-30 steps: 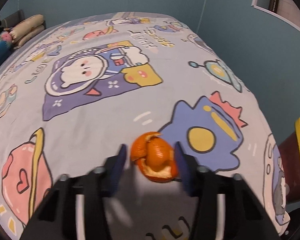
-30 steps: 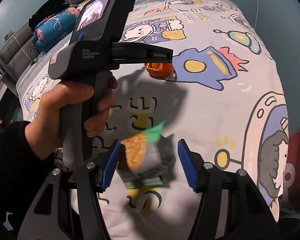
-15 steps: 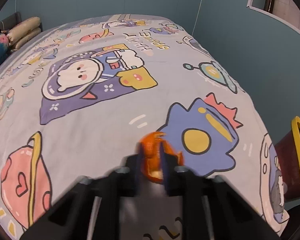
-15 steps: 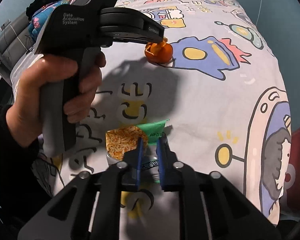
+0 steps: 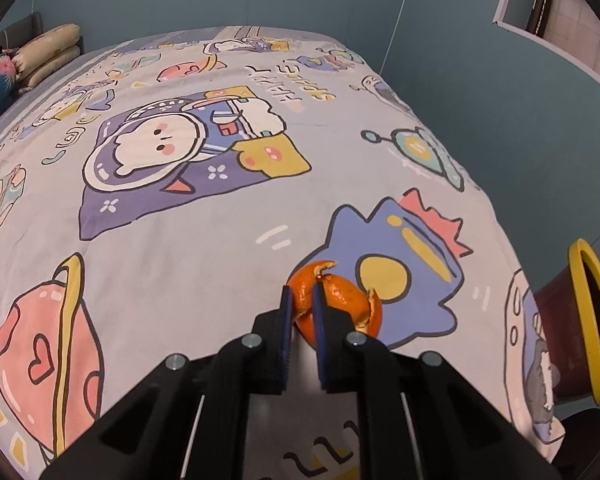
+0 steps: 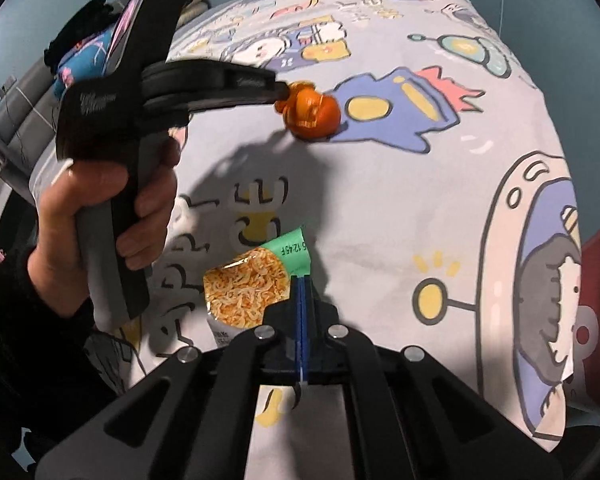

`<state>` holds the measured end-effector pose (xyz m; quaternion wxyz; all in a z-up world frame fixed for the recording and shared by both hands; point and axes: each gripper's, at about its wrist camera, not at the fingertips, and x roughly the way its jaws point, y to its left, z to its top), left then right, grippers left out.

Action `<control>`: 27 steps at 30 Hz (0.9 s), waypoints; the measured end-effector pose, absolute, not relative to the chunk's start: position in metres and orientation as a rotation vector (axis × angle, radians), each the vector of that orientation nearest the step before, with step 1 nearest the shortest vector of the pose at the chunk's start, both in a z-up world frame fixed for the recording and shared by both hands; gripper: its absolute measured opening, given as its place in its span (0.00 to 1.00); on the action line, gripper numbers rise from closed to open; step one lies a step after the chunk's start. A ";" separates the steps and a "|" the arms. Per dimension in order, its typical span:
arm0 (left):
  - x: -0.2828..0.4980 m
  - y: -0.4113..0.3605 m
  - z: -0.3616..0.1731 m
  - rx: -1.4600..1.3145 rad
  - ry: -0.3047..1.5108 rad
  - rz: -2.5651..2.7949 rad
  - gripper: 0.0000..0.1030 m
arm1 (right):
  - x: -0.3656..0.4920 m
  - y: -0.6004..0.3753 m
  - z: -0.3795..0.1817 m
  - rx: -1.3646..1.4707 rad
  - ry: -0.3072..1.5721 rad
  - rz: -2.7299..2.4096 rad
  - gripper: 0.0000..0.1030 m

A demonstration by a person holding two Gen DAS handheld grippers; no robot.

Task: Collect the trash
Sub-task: 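Grasp the orange peel with the left tool while the right tool grasps the snack wrapper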

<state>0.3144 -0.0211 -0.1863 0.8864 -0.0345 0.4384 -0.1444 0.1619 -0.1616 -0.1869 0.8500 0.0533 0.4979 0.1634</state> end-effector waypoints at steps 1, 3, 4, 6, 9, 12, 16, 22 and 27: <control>0.314 -0.020 -0.185 -0.077 0.912 -0.299 0.09 | 0.162 -0.163 -0.185 0.115 1.042 0.344 0.00; 0.314 -0.019 -0.183 -0.070 0.905 -0.293 0.09 | 0.160 -0.163 -0.181 0.105 1.028 0.352 0.00; 0.313 -0.019 -0.181 -0.066 0.901 -0.298 0.09 | 0.159 -0.163 -0.179 0.098 1.016 0.352 0.00; 0.311 -0.021 -0.176 -0.059 0.894 -0.320 0.09 | 0.160 -0.162 -0.177 0.091 1.005 0.367 0.00; 0.307 -0.025 -0.170 -0.034 0.864 -0.326 0.09 | 0.159 -0.160 -0.176 0.087 1.006 0.372 0.00; 0.309 -0.021 -0.167 -0.090 0.879 -0.352 0.01 | 0.158 -0.162 -0.176 0.086 1.005 0.360 0.00; 0.310 -0.015 -0.160 -0.096 0.866 -0.360 0.00 | 0.158 -0.166 -0.173 0.098 0.991 0.352 0.00; 0.308 -0.016 -0.152 -0.062 0.868 -0.397 0.35 | 0.157 -0.165 -0.173 0.102 1.008 0.377 0.00; 0.310 -0.032 -0.164 0.040 0.873 -0.363 0.64 | 0.158 -0.159 -0.179 0.114 1.045 0.420 0.02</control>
